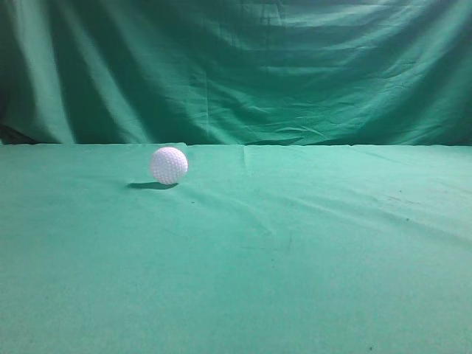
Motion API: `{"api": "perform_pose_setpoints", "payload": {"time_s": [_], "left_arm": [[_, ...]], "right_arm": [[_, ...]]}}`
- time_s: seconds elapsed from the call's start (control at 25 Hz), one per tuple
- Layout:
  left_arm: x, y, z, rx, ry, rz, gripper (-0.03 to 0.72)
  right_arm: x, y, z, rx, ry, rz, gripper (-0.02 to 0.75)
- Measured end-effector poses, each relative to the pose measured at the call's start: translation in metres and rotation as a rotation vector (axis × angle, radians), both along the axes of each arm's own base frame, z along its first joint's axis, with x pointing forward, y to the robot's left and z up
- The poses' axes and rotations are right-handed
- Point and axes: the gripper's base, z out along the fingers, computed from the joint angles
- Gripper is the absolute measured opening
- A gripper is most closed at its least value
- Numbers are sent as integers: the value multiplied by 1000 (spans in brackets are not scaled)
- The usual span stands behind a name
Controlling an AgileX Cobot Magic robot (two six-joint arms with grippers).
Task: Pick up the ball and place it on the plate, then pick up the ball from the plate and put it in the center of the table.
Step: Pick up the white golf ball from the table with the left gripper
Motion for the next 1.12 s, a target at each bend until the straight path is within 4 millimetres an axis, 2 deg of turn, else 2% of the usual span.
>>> {"api": "perform_pose_setpoints", "payload": {"time_s": [0.16,0.36,0.48,0.6,0.68,0.76,0.84,1.0,1.12], "left_arm": [[1,0,3,-8,-32,-2,0],[3,-2,19,-69,-210,-7,0],[3,-2,22,-77,-237,-7,0],[3,-2,28,-241,-295,8,0],[2,0,38,-361,-400,18,0],[2,0,43,-382,-458,15,0],[0,-1,49,-372,-402,10,0],[-5,-3,78,-382,-320,7,0],[3,-6,92,-430,-172,13,0]], "right_arm": [[0,0,0,0,0,0,0],[0,0,0,0,0,0,0],[0,0,0,0,0,0,0],[0,0,0,2,0,0,0],[0,0,0,2,0,0,0],[0,0,0,2,0,0,0],[0,0,0,2,0,0,0],[0,0,0,2,0,0,0],[0,0,0,2,0,0,0]]}}
